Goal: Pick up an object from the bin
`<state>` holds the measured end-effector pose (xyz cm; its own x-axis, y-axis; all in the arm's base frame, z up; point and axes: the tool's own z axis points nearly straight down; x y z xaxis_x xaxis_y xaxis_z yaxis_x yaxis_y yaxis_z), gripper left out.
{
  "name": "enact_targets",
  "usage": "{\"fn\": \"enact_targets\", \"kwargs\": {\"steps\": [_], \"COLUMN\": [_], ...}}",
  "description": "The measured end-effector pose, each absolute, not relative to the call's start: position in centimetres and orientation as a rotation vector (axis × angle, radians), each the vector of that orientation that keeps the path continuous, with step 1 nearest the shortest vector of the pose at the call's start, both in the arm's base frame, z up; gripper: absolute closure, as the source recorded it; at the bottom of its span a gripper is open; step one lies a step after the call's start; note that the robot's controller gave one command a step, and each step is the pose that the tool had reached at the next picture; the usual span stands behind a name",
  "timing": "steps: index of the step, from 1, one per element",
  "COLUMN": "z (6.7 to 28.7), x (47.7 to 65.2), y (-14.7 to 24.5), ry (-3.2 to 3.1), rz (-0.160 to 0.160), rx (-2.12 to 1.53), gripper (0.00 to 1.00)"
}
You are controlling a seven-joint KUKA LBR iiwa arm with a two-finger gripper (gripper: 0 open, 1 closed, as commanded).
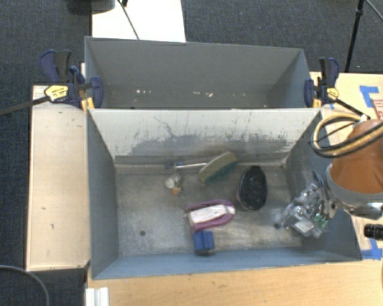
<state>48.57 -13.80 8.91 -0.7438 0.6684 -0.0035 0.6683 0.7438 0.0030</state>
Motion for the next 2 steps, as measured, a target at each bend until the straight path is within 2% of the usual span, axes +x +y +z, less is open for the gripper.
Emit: {"fn": "enact_targets", "kwargs": {"steps": [1, 2], "z": [11.7, 20.4], "x": [48.7, 48.9], "y": [-13.8, -13.8], "ry": [2.935, 2.936], "rz": [0.001, 0.001], "rx": [1.103, 1.089], "gripper": [1.00, 1.00]}}
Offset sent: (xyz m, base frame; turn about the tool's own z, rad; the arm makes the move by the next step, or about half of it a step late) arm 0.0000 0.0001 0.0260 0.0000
